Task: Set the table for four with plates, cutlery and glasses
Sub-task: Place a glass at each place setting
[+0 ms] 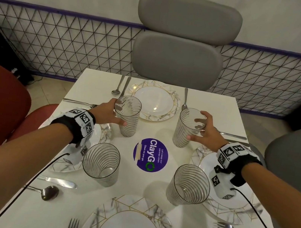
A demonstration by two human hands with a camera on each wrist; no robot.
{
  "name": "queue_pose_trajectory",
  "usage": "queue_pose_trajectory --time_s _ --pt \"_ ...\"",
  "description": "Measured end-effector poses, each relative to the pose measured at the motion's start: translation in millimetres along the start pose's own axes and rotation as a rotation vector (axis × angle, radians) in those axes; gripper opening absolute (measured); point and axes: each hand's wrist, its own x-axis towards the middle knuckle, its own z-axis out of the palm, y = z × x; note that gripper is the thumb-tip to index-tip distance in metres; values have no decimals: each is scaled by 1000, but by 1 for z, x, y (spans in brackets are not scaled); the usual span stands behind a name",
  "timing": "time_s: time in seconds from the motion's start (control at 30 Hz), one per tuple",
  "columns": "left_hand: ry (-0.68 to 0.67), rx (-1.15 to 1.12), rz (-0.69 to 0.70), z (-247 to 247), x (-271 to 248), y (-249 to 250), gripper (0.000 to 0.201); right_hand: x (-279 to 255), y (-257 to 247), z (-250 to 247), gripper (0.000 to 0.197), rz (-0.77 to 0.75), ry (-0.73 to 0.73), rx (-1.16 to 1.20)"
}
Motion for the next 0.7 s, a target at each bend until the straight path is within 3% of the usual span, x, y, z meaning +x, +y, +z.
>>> queue_pose_trajectory --time_s 0.17,0.33,0.7 --pt "34 -20 -8 1 1 0 91 1 0 3 105 33 15 78" --pt "34 -47 -11 1 3 0 85 0 -1 5 93 65 18 105" --pt "29 -53 -25 2 4 2 94 -2 -3 4 93 78 18 150"
